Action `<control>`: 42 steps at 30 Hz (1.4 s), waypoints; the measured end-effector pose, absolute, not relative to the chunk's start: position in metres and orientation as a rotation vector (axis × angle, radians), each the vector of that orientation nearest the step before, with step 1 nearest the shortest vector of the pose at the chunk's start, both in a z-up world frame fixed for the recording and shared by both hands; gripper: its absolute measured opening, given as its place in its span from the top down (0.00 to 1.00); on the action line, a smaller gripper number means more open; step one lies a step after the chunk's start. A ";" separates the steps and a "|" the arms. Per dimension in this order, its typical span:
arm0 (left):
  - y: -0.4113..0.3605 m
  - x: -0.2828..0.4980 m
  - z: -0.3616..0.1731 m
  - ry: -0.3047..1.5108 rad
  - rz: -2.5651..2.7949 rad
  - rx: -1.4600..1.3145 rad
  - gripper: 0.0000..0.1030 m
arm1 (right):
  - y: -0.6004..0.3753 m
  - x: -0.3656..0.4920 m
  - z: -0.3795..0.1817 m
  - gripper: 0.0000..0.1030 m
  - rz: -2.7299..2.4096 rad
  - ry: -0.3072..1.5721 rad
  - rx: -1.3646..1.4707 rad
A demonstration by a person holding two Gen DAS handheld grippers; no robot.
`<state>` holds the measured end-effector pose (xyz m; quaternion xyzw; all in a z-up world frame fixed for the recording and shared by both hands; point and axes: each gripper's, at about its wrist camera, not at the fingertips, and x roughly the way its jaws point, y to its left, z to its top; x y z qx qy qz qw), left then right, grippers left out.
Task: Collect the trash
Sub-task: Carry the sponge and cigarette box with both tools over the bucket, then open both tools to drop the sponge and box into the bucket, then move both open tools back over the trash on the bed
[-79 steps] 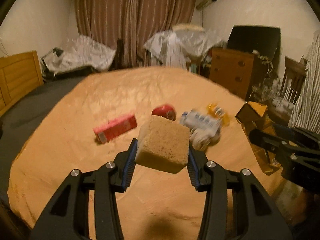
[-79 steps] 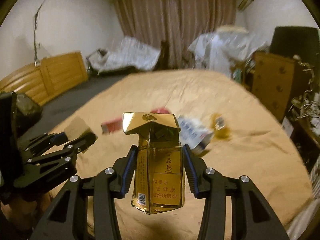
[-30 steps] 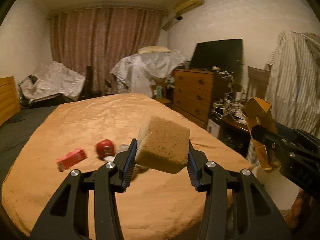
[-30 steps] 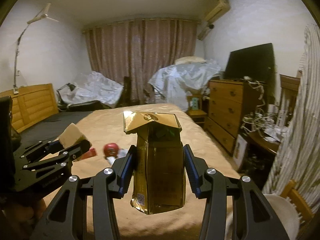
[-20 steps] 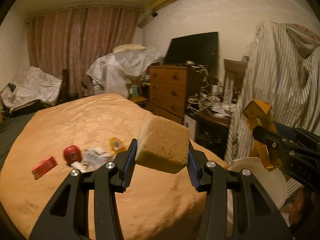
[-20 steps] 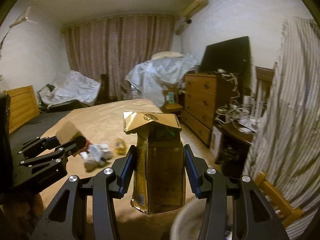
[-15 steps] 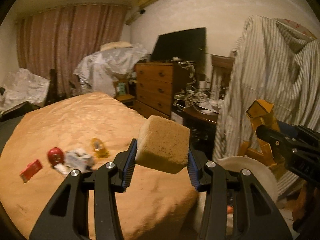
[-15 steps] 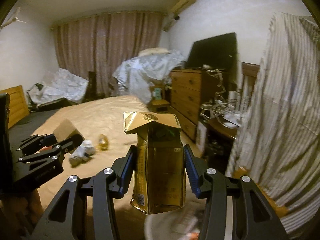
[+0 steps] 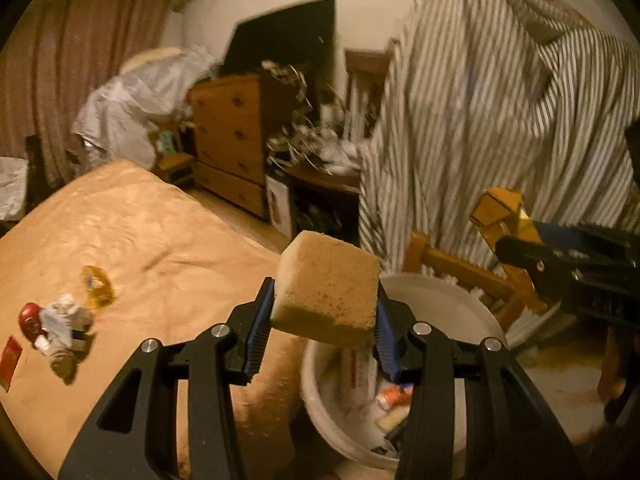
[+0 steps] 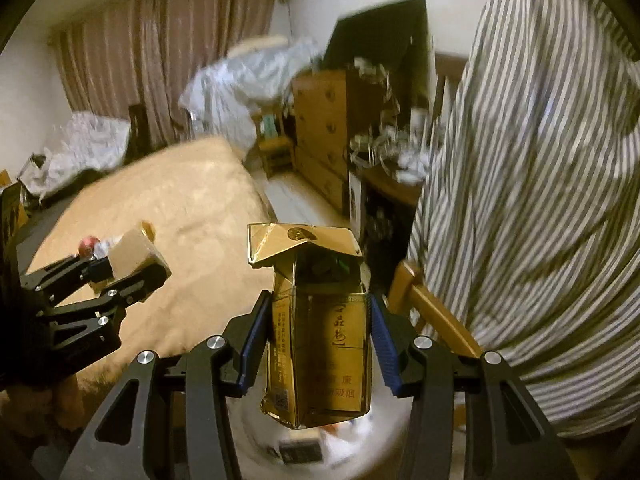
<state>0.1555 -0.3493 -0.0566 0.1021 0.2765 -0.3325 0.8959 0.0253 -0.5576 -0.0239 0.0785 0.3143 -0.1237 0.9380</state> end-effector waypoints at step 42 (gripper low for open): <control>-0.375 0.181 -0.111 0.800 -0.735 0.347 0.29 | -0.575 0.070 -0.078 0.42 -0.109 0.927 0.279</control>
